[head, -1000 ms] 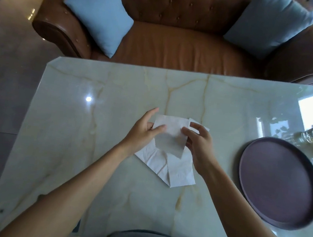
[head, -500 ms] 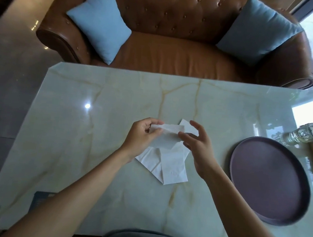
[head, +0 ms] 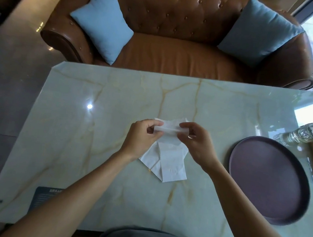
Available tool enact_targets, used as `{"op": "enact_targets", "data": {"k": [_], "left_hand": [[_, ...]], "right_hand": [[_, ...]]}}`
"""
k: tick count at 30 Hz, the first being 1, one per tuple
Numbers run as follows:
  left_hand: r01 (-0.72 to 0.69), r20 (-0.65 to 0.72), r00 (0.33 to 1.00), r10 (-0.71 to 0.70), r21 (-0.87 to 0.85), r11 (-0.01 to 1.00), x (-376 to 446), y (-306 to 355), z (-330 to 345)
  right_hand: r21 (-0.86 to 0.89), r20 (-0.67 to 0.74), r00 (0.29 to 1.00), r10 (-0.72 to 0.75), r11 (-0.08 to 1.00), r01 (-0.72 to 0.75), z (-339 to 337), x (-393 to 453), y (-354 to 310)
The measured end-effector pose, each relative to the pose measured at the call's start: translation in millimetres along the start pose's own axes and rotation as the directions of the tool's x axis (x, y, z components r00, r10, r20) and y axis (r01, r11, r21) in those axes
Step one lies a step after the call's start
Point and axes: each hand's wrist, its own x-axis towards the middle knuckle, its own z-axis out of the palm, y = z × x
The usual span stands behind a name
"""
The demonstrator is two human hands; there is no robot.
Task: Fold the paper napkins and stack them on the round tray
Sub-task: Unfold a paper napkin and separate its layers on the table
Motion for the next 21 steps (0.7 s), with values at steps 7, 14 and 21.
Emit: {"op": "enact_targets", "data": {"k": [7,14,21], "left_hand": [[-0.116,0.026,0.993,0.114,0.100,0.988,1,1,-12],[0.120,0.179,0.981,-0.079,-0.228,0.966,5,7,-25],[0.232,0.211,0.965,-0.155,-0.415,0.880,4,8,-32]], "right_hand": [[-0.260,0.004,0.991,-0.134,0.957,0.130,-9,6,-3],[-0.134,0.122,0.991,-0.063,0.988,0.080,-21,10,-10],[0.284,0.066,0.996,0.067,0.955,-0.083,-26,7,-6]]}}
